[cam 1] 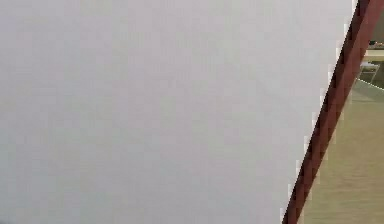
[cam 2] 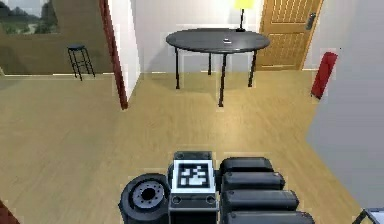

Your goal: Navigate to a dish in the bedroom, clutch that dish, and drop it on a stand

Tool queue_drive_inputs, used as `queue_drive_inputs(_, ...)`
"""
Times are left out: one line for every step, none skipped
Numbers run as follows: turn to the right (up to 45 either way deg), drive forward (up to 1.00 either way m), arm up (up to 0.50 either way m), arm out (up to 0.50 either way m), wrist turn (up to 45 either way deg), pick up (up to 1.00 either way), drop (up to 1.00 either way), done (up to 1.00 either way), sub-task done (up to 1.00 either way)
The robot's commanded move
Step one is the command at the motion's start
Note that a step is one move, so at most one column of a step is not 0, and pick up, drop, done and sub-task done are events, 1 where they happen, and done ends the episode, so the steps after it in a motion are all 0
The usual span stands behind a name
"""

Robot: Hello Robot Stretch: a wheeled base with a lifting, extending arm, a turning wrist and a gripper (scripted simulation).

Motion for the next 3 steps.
queue_drive_inputs(-12.0, 0.00, 0.00, 0.00, 0.0, 0.00, 0.00, 0.00, 0.00)
queue_drive_inputs(45.0, 0.00, 0.00, 0.00, 0.0, 0.00, 0.00, 0.00, 0.00)
queue_drive_inputs(18.0, 0.00, 0.00, 0.00, 0.0, 0.00, 0.00, 0.00, 0.00)
